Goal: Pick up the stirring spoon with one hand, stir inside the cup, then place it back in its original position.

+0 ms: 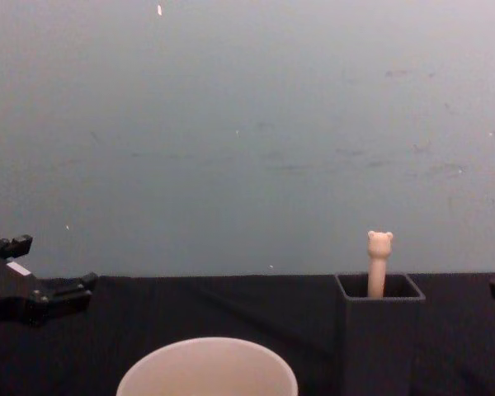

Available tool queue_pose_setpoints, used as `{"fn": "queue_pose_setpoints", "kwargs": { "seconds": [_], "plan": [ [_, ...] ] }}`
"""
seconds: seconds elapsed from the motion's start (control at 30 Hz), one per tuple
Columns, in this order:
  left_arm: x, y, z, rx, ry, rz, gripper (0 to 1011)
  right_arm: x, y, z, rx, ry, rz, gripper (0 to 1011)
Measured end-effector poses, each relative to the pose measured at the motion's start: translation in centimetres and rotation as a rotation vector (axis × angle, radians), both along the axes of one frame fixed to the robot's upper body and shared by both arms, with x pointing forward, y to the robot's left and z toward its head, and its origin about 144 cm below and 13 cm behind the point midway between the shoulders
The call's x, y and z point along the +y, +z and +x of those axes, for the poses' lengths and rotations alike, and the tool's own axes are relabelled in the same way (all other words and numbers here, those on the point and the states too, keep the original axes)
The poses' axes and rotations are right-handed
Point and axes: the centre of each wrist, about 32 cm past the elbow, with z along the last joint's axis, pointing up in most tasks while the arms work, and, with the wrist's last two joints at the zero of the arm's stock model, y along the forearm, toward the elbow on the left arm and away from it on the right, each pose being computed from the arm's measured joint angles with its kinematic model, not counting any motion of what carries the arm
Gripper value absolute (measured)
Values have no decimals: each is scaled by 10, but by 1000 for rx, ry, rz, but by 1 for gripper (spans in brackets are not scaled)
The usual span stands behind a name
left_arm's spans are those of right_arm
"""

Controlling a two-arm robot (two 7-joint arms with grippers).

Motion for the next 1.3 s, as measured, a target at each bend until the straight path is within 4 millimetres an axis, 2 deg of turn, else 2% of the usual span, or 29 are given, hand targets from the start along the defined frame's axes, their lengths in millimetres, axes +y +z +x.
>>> {"fn": "queue_pose_setpoints", "kwargs": {
  "seconds": [1.3],
  "plan": [
    [0,0,0,0,0,0,1001,0,0,0,0,0,0,1000]
  ]
}}
